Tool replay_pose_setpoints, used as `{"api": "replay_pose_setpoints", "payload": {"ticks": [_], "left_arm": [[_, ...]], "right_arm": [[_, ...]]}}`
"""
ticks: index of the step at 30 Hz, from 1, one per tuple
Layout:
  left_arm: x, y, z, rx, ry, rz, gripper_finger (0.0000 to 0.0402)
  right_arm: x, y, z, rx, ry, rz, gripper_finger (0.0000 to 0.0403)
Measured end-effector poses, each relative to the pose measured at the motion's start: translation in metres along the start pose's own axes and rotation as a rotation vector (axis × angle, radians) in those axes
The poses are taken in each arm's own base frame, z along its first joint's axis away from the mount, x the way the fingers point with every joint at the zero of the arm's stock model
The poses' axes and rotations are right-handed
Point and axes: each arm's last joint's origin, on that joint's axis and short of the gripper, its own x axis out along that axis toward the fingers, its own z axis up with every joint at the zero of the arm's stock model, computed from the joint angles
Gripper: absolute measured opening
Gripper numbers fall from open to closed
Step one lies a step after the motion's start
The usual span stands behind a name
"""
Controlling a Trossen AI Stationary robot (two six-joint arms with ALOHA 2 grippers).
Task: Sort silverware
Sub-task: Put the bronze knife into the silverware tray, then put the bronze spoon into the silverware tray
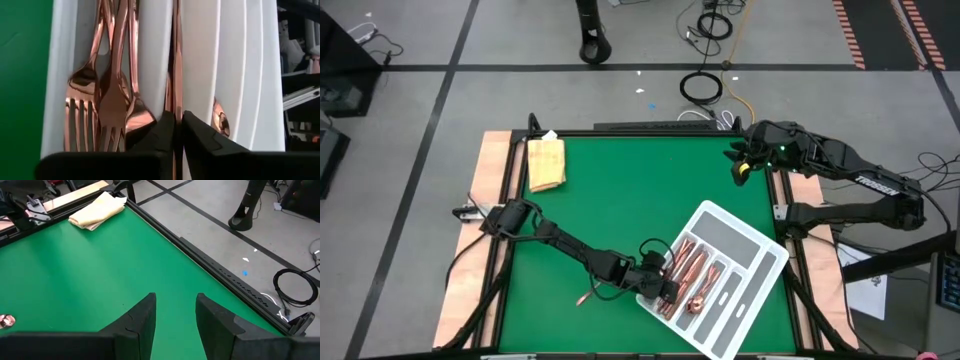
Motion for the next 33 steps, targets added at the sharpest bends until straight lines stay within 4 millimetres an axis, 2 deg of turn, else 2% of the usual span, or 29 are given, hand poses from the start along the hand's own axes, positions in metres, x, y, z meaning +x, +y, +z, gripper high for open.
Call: {"api": "replay_pose_setpoints", "payload": {"ticks": [8, 11, 14, 18, 24, 27, 33], "left_arm": [[0.001, -0.002, 0.006, -0.012, 0.015, -0.027, 0.0139], [0.001, -0.002, 0.008, -0.003, 0.021, -0.031, 0.0159], [-0.004, -0.008, 0.013, 0.073, 0.022, -0.048, 0.0163], [-0.030, -0.028, 0.033, 0.165, 0.012, -0.007, 0.0159], [-0.083, -0.031, 0.050, 0.315, 0.086, 0.330, 0.0159], [-0.103, -0.030, 0.038, 0.379, 0.119, 0.456, 0.0159], [-0.110, -0.020, -0.022, 0.447, 0.236, 0.573, 0.0159]], "right_arm": [[0.000, 0.000, -0.001, -0.002, 0.009, -0.002, 0.0128], [0.000, 0.000, -0.001, -0.004, 0.014, -0.004, 0.0128], [0.000, -0.001, -0.003, -0.008, 0.030, -0.008, 0.0128], [0.000, -0.001, -0.005, -0.022, 0.046, -0.012, 0.0128], [0.000, -0.001, -0.005, -0.022, 0.054, -0.010, 0.0128], [0.000, -0.001, -0.005, -0.022, 0.055, -0.010, 0.0128], [0.000, -0.001, -0.006, -0.031, 0.061, -0.012, 0.0128]]}}
